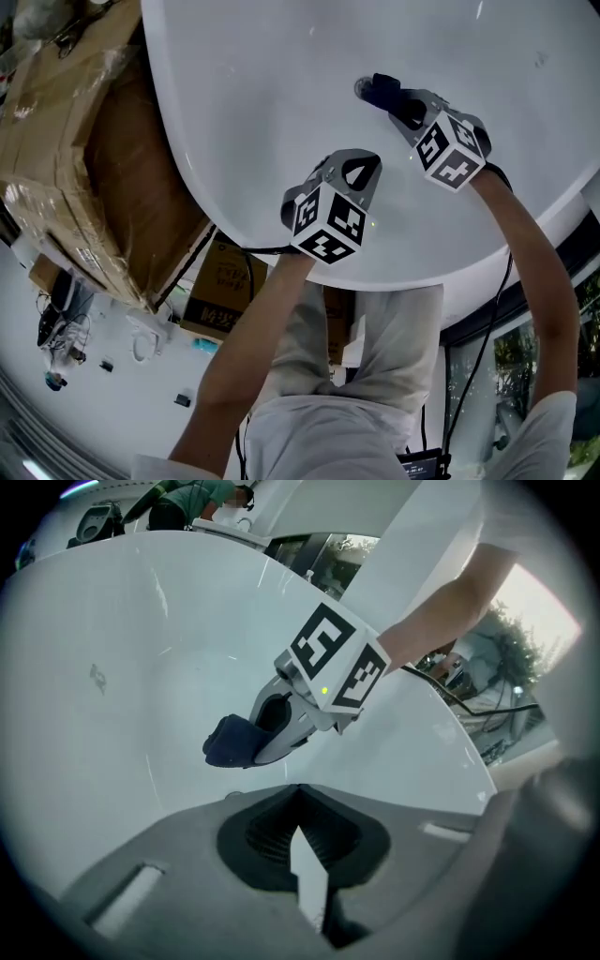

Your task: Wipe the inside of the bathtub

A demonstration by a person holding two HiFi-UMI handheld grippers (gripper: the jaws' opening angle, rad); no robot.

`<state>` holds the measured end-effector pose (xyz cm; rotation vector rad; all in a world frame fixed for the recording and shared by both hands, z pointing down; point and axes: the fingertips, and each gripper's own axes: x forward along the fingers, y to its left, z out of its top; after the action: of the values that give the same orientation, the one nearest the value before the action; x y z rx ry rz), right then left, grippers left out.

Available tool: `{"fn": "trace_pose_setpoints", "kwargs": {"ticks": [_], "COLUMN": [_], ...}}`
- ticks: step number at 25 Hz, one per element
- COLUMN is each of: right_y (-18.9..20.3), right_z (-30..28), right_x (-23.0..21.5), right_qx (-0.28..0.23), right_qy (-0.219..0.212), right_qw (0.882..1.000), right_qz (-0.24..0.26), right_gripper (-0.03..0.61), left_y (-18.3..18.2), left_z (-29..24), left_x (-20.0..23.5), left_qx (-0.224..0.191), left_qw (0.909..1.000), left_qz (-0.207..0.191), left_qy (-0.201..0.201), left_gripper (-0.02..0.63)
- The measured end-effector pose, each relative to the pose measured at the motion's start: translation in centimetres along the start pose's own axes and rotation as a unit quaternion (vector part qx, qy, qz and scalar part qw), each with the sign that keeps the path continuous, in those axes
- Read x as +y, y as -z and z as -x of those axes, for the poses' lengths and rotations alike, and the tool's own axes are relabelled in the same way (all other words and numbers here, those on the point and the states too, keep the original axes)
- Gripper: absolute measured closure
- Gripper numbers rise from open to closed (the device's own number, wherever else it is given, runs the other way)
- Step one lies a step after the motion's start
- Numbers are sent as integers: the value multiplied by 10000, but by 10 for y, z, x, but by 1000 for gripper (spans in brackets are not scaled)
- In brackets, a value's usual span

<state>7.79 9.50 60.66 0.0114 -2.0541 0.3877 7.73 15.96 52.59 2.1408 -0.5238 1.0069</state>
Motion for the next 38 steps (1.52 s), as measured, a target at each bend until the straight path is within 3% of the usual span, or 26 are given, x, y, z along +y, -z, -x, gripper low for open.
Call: {"fn": "trace_pose_setpoints", "kwargs": {"ticks": [13, 21, 38], "right_y": [48, 87, 131], "right_z": [-74, -106, -157], "right_x": [-7, 4, 32], "right_qx": [566, 1035, 1574], "right_qy": [-362, -824, -1128], "right_qw": [9965, 9877, 9795], "right_qz": [503, 836, 558], "right_gripper": [528, 528, 528], "left_y": [33, 51, 73], "left_z": [-52, -71, -86], "left_x": [43, 41, 38], "left_qx": [183, 337, 410], "left_qw": [9995, 9992, 9988], "left_qz": [255, 199, 201], "left_qy": [-14, 102, 168], "left_gripper": [618, 618, 618]}}
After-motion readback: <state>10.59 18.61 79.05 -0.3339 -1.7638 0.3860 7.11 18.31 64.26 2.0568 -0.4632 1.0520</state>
